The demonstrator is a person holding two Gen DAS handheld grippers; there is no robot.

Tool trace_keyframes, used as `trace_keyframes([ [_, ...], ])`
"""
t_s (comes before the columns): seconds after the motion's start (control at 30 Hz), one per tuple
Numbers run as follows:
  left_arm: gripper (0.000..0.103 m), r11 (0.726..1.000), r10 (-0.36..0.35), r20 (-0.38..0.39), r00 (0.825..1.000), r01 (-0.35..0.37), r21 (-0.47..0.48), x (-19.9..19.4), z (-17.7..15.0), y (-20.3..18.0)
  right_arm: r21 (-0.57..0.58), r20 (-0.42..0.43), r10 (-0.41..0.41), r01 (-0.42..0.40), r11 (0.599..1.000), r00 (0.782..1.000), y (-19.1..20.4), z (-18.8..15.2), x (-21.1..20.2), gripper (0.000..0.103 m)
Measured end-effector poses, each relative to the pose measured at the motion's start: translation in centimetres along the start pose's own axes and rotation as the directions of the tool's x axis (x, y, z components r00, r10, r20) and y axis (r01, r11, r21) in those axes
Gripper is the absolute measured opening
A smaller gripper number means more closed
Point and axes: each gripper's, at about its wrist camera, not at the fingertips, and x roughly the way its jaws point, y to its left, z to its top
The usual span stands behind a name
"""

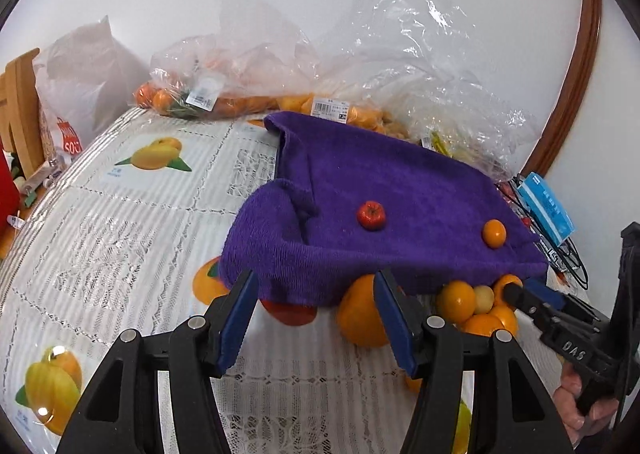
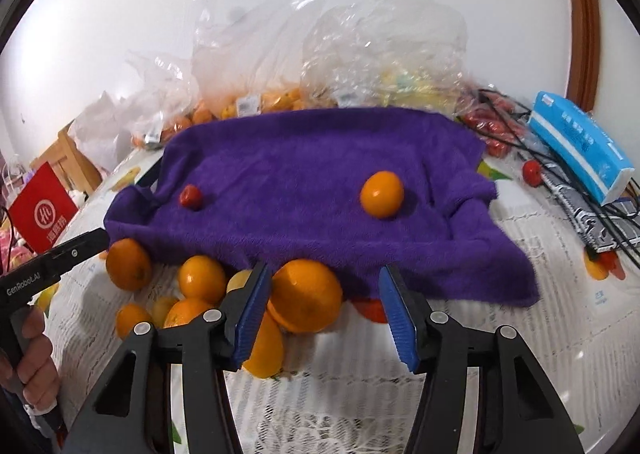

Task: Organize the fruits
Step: 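Open the right tool onto the towel while the left tool releases the red tomato there, then grasp a large orange with the left tool while the right tool grasps another mandarin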

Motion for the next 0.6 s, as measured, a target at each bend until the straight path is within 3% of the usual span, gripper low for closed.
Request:
trace_keyframes([
  [0.2, 0.059, 1.0, -0.002, 0.002, 1.0, 0.002, 0.031, 0.1, -0.2, -0.7, 0.01, -0.039, 0.017, -0.017, 1.0, 0.999, 0.0, -0.2, 0.7, 0.056],
  [0.4, 0.059, 0.996, -0.078, -0.027, 0.997, 0.079, 0.036, 0.3, -0.3, -1.0, 0.017, -0.044, 0.004, -0.004, 1.0, 0.999, 0.0, -0.2, 1.0, 0.057],
  [0.53, 0.059, 0.992, -0.112, -0.056, 0.992, 0.115, 0.052, 0.8, -0.5, -1.6, 0.011, -0.037, 0.049, -0.049, 0.999, 0.998, 0.1, -0.2, 0.7, 0.04],
  [0.6, 0.059, 0.991, -0.111, -0.072, 0.991, 0.116, 0.068, 1.1, -0.8, -2.0, -0.011, -0.029, 0.031, -0.031, 0.999, 0.999, 0.6, -0.3, 0.5, 0.04],
])
